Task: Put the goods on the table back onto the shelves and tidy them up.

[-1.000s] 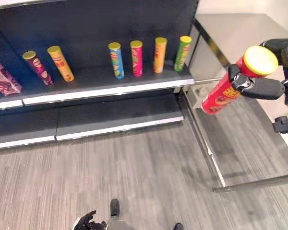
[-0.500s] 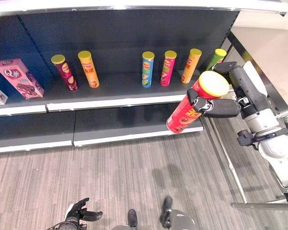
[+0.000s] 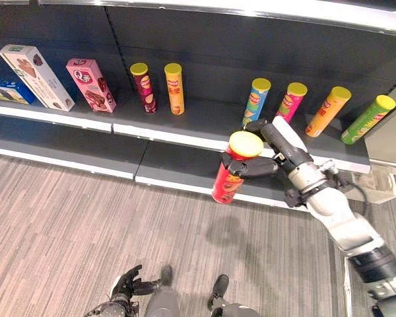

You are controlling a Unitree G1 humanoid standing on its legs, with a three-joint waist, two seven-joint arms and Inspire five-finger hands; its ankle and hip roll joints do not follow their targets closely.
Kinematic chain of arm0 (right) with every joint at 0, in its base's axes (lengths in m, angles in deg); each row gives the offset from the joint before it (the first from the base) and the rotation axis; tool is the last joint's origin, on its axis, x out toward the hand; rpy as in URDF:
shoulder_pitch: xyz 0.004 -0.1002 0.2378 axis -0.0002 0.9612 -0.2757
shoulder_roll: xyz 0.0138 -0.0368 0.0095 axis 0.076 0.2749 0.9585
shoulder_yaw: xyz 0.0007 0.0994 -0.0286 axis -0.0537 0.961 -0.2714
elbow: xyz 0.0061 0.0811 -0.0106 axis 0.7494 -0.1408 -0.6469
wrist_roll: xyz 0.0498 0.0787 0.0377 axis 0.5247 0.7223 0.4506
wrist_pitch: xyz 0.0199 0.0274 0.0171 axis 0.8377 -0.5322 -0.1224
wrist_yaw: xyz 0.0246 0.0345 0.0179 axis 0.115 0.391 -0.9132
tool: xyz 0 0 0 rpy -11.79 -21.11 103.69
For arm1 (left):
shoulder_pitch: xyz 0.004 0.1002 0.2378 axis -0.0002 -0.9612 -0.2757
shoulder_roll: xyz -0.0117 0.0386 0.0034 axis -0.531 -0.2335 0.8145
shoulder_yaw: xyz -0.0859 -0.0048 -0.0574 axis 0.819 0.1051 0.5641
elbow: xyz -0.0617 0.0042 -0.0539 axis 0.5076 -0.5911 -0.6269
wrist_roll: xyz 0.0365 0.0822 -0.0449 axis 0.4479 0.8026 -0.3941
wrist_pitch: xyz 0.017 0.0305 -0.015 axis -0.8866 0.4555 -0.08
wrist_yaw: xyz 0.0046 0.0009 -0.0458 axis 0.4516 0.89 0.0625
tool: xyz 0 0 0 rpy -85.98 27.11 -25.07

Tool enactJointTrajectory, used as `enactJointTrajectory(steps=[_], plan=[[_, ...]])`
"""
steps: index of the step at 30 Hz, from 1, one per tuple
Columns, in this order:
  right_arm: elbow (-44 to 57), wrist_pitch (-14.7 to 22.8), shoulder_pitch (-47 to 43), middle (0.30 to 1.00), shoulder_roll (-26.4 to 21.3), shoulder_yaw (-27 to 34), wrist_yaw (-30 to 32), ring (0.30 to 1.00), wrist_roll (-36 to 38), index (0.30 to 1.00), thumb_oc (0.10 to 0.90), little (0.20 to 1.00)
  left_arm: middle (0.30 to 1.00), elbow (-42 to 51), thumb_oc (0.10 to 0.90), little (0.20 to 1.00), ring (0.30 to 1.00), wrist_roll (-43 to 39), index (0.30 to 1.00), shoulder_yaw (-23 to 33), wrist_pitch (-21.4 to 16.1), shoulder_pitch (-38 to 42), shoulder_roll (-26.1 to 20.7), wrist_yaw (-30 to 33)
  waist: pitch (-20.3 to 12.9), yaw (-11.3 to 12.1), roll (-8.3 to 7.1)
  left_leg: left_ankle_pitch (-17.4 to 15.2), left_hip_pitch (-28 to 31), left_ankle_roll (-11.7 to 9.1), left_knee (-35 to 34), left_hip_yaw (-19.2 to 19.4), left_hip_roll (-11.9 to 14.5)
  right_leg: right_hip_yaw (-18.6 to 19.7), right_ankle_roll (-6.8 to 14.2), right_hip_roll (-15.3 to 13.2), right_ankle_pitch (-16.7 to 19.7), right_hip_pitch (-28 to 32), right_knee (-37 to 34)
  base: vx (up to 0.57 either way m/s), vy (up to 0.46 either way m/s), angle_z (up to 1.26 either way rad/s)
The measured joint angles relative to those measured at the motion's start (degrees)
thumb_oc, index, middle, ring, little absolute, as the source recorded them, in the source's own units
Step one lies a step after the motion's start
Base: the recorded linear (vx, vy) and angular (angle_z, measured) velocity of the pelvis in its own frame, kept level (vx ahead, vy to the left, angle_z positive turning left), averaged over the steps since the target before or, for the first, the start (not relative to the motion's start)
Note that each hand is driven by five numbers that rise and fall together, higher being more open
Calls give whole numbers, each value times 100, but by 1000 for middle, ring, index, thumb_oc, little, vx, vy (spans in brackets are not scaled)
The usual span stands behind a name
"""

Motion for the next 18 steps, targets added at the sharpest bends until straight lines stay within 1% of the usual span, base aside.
enactJointTrajectory(steps=[1,2,3,4,5,6,7,8,9,10,11,12,13,14,15,16,17,18], plan=[[-41,-7,27,300,-9,19,62,300,-33,300,400,300,900,-58,800,900,900,2,900,5,-11,15,-1,-4,2,-40,57,27,-2,-48,-187,76,113,-21,39,11,-25,25,0,254,305,-19],[-61,-109,69,300,-50,77,80,300,-92,300,400,300,900,-61,800,900,900,-9,900,51,8,24,4,2,23,-63,121,75,-28,13,-160,148,203,13,26,6,-17,80,1,250,313,-22],[-52,-152,145,300,-136,131,87,300,-142,300,400,300,900,-61,800,900,900,8,900,50,7,8,19,-1,-9,-68,192,124,-22,87,-127,139,189,34,71,-16,-20,103,1,252,318,-22],[7,-158,363,300,-180,349,94,300,-193,300,400,300,900,-142,800,900,900,88,900,39,8,58,58,-9,-3,-68,281,124,7,110,108,243,105,35,222,-69,-39,211,4,278,396,-16],[35,-221,670,300,-214,633,176,300,-249,300,400,300,900,-102,800,900,900,240,900,-42,34,-163,172,4,-210,-190,625,730,260,418,-63,195,-66,39,403,-89,-111,384,42,260,402,-6],[49,-230,801,300,-54,805,269,300,-315,300,400,300,900,-158,800,900,900,282,900,-49,47,-126,93,-6,-218,-186,449,692,307,584,-79,337,-356,53,556,-388,-107,393,65,258,407,4],[49,-252,858,300,31,921,306,300,-399,300,400,300,900,-175,800,900,900,334,900,-53,60,-114,89,-9,-223,-210,415,681,364,691,-79,386,-578,53,662,-641,-158,387,219,105,214,12],[50,-320,853,300,52,926,361,300,-456,300,400,300,900,-137,800,900,900,403,900,-66,59,-115,96,-4,-226,-202,413,668,428,790,-78,417,-780,114,699,-879,-195,370,360,98,208,26],[69,-328,842,300,54,882,360,300,-505,300,400,300,900,-47,800,900,900,442,900,-52,45,-78,-13,9,-228,-154,402,559,509,949,-59,434,-1090,186,723,-1169,-186,381,542,236,511,17],[91,-343,755,300,132,760,357,300,-583,300,400,300,900,-43,800,900,900,445,900,-38,46,-5,-221,38,-226,-40,401,455,636,1100,-61,495,-1289,257,752,-1393,-180,292,924,223,439,-4],[71,-375,561,300,247,599,354,300,-632,300,400,300,900,-115,800,900,900,442,900,-38,47,-14,-308,51,-190,-23,458,394,697,1192,-7,674,-1259,267,854,-1596,-233,-93,1752,259,364,-36],[92,-339,608,300,529,455,376,300,-637,300,400,300,900,-192,800,900,900,441,900,-45,121,-57,-475,183,-153,-71,485,322,1067,1329,-33,676,-1283,303,900,-1882,-472,-774,3292,170,49,-18],[105,-328,660,300,484,350,364,300,-633,300,400,300,900,-173,800,900,900,436,900,-38,107,-92,-578,254,-166,-158,413,255,1240,1416,-51,622,-1343,369,990,-1880,-623,-846,3206,185,-19,5],[172,-302,587,300,529,332,400,300,-627,300,400,300,900,-114,800,900,900,426,900,186,21,-115,-677,271,-181,-197,340,-8,1319,1408,-143,697,-1334,644,1068,-1683,-599,-1222,2578,253,-182,26],[145,-277,555,300,579,364,420,300,-626,300,400,300,900,-108,800,900,900,411,900,219,40,-45,-702,267,-90,-217,130,-37,1325,1371,-139,699,-1424,650,1018,-1643,-316,-1513,1726,237,-220,18],[98,-266,666,300,674,440,429,300,-635,300,400,300,900,-131,800,900,900,407,900,243,45,-54,-659,265,-97,-228,119,-64,1339,1329,-141,628,-1397,955,1197,-1403,-171,-1425,1130,237,-254,37],[65,-291,786,300,753,521,440,300,-633,300,400,300,900,-101,800,900,900,401,900,236,48,-85,-601,249,-97,-256,79,-79,1369,1307,-142,521,-1401,1159,1198,-1308,-10,-1273,600,119,-156,61],[10,-377,820,300,760,519,449,300,-644,300,400,300,900,-39,800,900,900,377,900,227,51,-135,-508,243,-105,-292,1,-122,1421,1254,-143,387,-1452,1154,1109,-1311,166,-1138,497,87,-115,74]])
